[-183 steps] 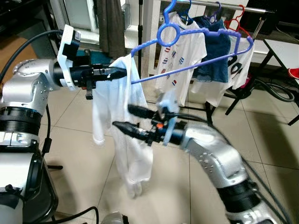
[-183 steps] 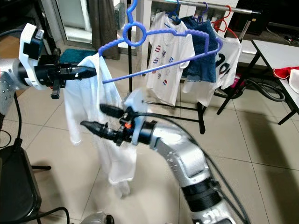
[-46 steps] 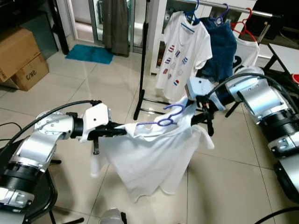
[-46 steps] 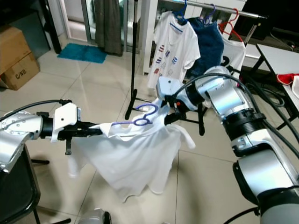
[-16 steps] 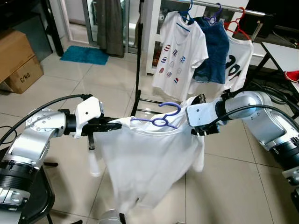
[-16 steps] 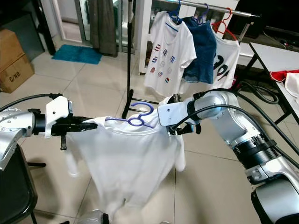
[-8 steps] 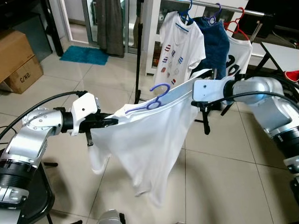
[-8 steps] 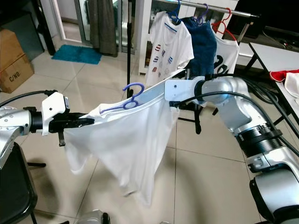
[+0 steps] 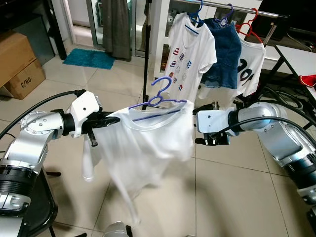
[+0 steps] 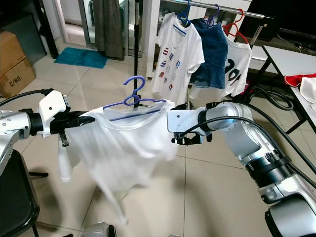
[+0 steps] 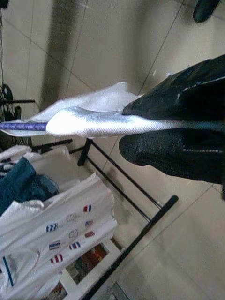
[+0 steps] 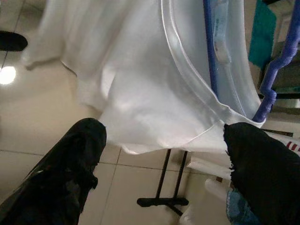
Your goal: Hang hanger
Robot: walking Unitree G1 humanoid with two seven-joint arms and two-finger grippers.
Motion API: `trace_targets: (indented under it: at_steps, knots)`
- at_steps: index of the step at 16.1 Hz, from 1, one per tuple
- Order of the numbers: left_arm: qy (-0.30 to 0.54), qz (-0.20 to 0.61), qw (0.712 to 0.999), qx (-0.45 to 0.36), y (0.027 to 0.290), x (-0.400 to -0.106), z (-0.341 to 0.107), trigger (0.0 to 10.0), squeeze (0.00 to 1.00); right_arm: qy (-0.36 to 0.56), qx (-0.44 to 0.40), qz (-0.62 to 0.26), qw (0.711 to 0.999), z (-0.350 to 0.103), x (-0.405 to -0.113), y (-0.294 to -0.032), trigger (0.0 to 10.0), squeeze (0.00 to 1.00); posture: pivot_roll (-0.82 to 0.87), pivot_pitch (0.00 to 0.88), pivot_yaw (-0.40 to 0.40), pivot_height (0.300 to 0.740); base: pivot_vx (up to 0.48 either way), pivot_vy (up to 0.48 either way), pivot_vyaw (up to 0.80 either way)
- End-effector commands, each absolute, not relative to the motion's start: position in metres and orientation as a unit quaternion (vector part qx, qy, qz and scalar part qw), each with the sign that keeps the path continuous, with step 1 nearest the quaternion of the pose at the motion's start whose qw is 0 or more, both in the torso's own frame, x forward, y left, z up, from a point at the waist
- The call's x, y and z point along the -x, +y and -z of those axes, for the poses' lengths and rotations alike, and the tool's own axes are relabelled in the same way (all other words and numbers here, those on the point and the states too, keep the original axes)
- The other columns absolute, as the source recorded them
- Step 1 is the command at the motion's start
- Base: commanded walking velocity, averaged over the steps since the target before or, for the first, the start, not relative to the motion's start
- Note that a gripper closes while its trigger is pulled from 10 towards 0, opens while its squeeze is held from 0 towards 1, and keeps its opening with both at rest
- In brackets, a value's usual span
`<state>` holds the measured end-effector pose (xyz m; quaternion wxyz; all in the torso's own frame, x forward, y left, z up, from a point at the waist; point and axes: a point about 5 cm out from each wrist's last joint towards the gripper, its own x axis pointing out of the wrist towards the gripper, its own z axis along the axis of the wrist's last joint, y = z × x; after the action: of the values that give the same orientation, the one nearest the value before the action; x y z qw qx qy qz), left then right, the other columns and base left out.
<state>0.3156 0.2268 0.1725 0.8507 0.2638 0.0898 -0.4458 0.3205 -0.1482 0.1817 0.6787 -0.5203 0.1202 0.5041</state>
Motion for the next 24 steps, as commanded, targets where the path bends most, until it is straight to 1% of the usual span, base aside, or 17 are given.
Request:
trace_targets:
  at_steps: [1,2,3,5,6,7,8,10,12,13,14,15,16,18,21,23,24]
  knots:
    - [0.048,0.436,0.856,-0.274,0.223,-0.322,-0.188,0.0,0.00,0.097,0.470,-0.535,0.696,-0.188,-0.311,-0.137,10.0,0.00,-0.03,0.000,-0.081,0.740,0.000,0.000,0.00]
    - [0.043,0.437,0.856,-0.274,0.222,-0.323,-0.189,0.0,0.00,0.092,0.452,-0.546,0.699,-0.189,-0.308,-0.133,10.0,0.00,-0.03,0.000,-0.081,0.740,0.000,0.000,0.00]
    - [0.031,0.449,0.850,-0.274,0.218,-0.323,-0.190,0.0,0.00,0.078,0.427,-0.541,0.720,-0.195,-0.310,-0.132,10.0,0.00,-0.03,0.000,-0.079,0.740,0.000,0.000,0.00]
    - [0.011,0.470,0.844,-0.260,0.215,-0.320,-0.194,0.0,0.00,0.056,0.415,-0.490,0.764,-0.205,-0.325,-0.145,10.0,0.00,-0.02,0.000,-0.080,0.740,0.000,0.000,0.00]
    - [0.009,0.472,0.843,-0.257,0.215,-0.319,-0.194,0.0,0.00,0.053,0.408,-0.483,0.773,-0.207,-0.327,-0.147,10.0,0.00,-0.02,0.000,-0.080,0.740,0.000,0.000,0.00]
    - [0.007,0.484,0.839,-0.249,0.218,-0.316,-0.196,0.0,0.00,0.046,0.367,-0.472,0.800,-0.214,-0.331,-0.155,10.0,0.00,-0.02,0.000,-0.083,0.740,0.000,0.000,0.00]
    - [-0.003,0.498,0.836,-0.230,0.222,-0.312,-0.199,0.0,0.00,0.034,0.324,-0.474,0.818,-0.225,-0.330,-0.165,10.0,0.00,-0.02,0.000,-0.086,0.740,0.000,0.000,0.00]
    - [-0.020,0.515,0.837,-0.184,0.228,-0.307,-0.204,0.0,0.00,0.017,0.275,-0.501,0.820,-0.241,-0.325,-0.176,10.0,0.00,-0.02,0.000,-0.087,0.740,0.000,0.000,0.00]
    - [-0.018,0.522,0.834,-0.181,0.231,-0.305,-0.204,0.0,0.00,0.023,0.263,-0.517,0.814,-0.246,-0.322,-0.184,10.0,0.00,-0.02,0.000,-0.086,0.740,0.000,0.000,0.00]
    - [-0.021,0.522,0.834,-0.175,0.236,-0.304,-0.205,0.0,0.00,0.038,0.238,-0.501,0.831,-0.248,-0.324,-0.194,10.0,0.00,-0.02,0.000,-0.077,0.740,0.000,0.000,0.00]
    - [-0.028,0.519,0.838,-0.168,0.238,-0.304,-0.206,0.0,0.00,0.050,0.210,-0.460,0.861,-0.248,-0.330,-0.199,10.0,0.00,-0.02,0.000,-0.075,0.740,0.000,0.000,0.00]
    - [-0.031,0.517,0.839,-0.165,0.240,-0.304,-0.207,0.0,0.00,0.064,0.163,-0.426,0.887,-0.246,-0.334,-0.199,10.0,0.00,-0.02,0.000,-0.068,0.740,0.000,0.000,0.00]
    - [-0.032,0.516,0.840,-0.163,0.241,-0.303,-0.207,0.0,0.00,0.070,0.130,-0.404,0.903,-0.245,-0.335,-0.197,10.0,0.00,-0.02,0.000,-0.063,0.740,0.000,0.000,0.00]
    - [-0.030,0.509,0.846,-0.157,0.243,-0.305,-0.204,0.0,0.00,0.083,0.076,-0.320,0.941,-0.230,-0.337,-0.181,10.0,0.00,-0.02,0.000,-0.048,0.740,0.000,0.000,0.00]
    - [-0.022,0.486,0.860,-0.153,0.239,-0.311,-0.197,0.0,0.00,0.084,0.008,-0.260,0.962,-0.217,-0.325,-0.158,10.0,0.00,-0.02,0.000,-0.039,0.740,0.000,0.000,0.00]
    - [-0.025,0.487,0.861,-0.146,0.235,-0.311,-0.195,0.0,0.00,0.087,-0.007,-0.246,0.965,-0.215,-0.320,-0.149,10.0,0.00,-0.02,0.000,-0.033,0.740,0.000,0.000,0.00]
    - [-0.027,0.489,0.860,-0.142,0.231,-0.311,-0.194,0.0,0.00,0.084,-0.011,-0.214,0.973,-0.214,-0.319,-0.145,10.0,0.00,-0.02,0.000,-0.030,0.740,0.000,0.000,0.00]
